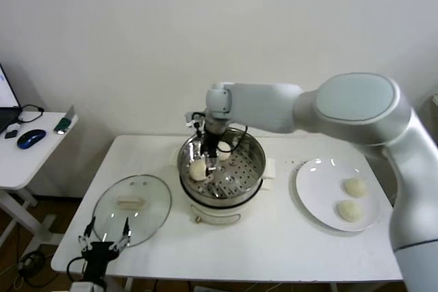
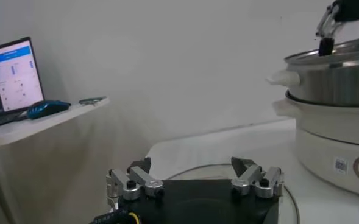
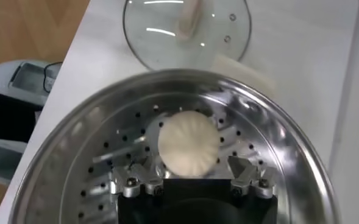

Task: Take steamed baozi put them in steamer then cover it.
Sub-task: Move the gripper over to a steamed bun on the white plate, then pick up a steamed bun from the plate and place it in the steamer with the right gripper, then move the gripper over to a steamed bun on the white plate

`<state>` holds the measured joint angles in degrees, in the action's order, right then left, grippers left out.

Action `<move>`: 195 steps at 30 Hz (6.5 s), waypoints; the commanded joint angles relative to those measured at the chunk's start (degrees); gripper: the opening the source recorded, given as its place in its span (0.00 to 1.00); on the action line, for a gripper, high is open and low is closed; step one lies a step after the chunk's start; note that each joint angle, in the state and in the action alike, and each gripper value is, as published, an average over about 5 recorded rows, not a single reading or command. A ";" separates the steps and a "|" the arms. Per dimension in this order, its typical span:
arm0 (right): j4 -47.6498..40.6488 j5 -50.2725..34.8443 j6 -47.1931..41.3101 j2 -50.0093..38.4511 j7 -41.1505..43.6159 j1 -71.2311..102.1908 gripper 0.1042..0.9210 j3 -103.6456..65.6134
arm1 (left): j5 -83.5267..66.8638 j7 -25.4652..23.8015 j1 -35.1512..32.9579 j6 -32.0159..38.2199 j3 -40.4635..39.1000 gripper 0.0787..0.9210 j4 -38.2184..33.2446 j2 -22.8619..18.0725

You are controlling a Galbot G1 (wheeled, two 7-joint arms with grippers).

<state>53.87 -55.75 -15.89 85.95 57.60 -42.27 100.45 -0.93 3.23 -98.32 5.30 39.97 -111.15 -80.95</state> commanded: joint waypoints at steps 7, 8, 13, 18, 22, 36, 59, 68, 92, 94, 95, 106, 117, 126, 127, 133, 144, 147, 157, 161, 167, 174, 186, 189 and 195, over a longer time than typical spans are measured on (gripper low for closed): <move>20.23 17.42 2.86 -34.10 4.13 -12.36 0.88 0.44 | 0.21 0.09 -0.50 -0.15 0.41 0.88 -0.20 0.06; 21.27 19.95 2.98 -36.68 4.15 -11.61 0.88 0.36 | 0.27 0.08 -0.43 -0.26 0.41 0.88 -0.26 0.02; 23.79 31.75 4.32 -48.50 3.72 -4.26 0.88 -3.50 | 0.87 0.05 -0.19 -0.79 0.56 0.88 -0.59 -0.07; 23.30 41.23 5.54 -55.91 3.66 7.77 0.88 -12.04 | 1.33 0.04 -0.56 -1.17 1.04 0.88 -0.74 -0.17; 19.74 47.40 7.43 -58.49 4.43 17.17 0.88 -18.51 | 1.98 0.08 -0.86 -1.33 1.16 0.88 -0.67 -0.57; 11.83 55.16 10.11 -56.39 5.21 33.19 0.88 -31.92 | 3.39 0.20 -1.20 -1.63 1.50 0.88 -0.10 -1.75; 5.30 56.92 10.84 -49.57 5.24 35.47 0.88 -34.97 | 3.79 0.26 -0.88 -1.53 1.46 0.88 1.24 -1.76; 5.78 56.34 11.89 -49.81 5.72 33.55 0.74 -33.61 | 4.06 0.28 -1.15 -1.36 1.13 0.88 1.25 -1.97; 14.07 49.58 46.46 -27.02 10.85 -11.04 0.69 -11.52 | 4.45 0.19 -1.37 -1.17 0.87 0.88 1.28 -2.28; 15.19 49.94 47.31 -25.02 10.94 -10.76 0.69 -12.91 | 4.32 0.18 -1.44 -1.04 0.97 0.88 1.61 -2.23; 15.66 50.11 47.54 -23.93 10.95 -10.47 0.69 -13.64 | 4.24 0.19 -1.49 -0.98 1.01 0.88 1.77 -2.19; 16.46 52.65 48.98 -9.69 11.04 -3.03 0.70 -18.06 | 3.23 0.14 -2.03 -0.72 1.27 0.88 2.24 -1.52; 18.44 58.36 49.03 -5.09 11.55 6.20 0.70 -17.13 | 3.23 0.07 -2.03 -0.80 1.32 0.88 1.74 -1.10; 19.91 59.30 48.54 -5.61 11.56 8.43 0.71 -16.06 | 2.89 0.10 -1.61 -0.43 1.33 0.88 2.92 -0.73; 19.85 59.35 48.47 -5.56 11.52 8.59 0.71 -16.06 | 2.87 0.10 -1.55 -0.39 1.35 0.88 3.05 -0.69; 18.31 59.85 48.31 -4.71 11.19 9.35 0.71 -16.76 | 2.90 0.10 -1.47 -0.17 1.22 0.88 3.54 -0.71; 16.98 58.91 47.60 -5.30 12.33 7.19 0.87 -17.60 | 2.89 0.15 -1.64 0.13 1.32 0.88 3.77 -0.95; 15.66 57.44 47.32 -6.41 12.25 5.72 0.88 -18.63 | 2.87 0.17 -1.70 0.14 1.42 0.88 3.70 -0.95; 6.97 33.06 27.58 -17.58 3.60 -5.94 0.88 -7.76 | 2.91 0.16 -1.82 0.21 1.27 0.88 3.17 -0.73; 6.81 25.38 17.44 -26.27 2.97 -6.30 0.88 -5.10 | 2.95 0.13 -1.86 0.22 1.18 0.88 2.85 -0.30; 8.84 21.09 3.29 -37.48 2.70 -2.51 0.88 -6.44 | 2.81 0.13 -1.84 0.15 1.27 0.88 2.37 -0.06; 0.95 38.90 8.77 -44.13 7.67 10.16 0.88 -15.25 | 3.09 0.12 -3.17 -0.16 1.30 0.88 -0.28 -0.57; -9.86 56.11 16.00 -45.37 7.36 30.76 0.88 -35.68 | 3.57 0.14 -3.65 -1.67 1.39 0.88 -2.53 -2.17; -13.24 58.16 17.88 -43.86 6.72 33.72 0.88 -39.91 | 4.08 0.17 -3.64 -1.68 1.33 0.88 -2.53 -2.36; -18.31 64.24 20.96 -41.15 6.47 35.94 0.88 -43.81 | 4.15 0.24 -4.00 -1.65 1.58 0.88 -2.44 -2.57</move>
<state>45.39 -3.70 1.09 44.22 64.35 -17.37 69.37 2.76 3.41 -101.93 3.89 41.40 -112.76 -83.06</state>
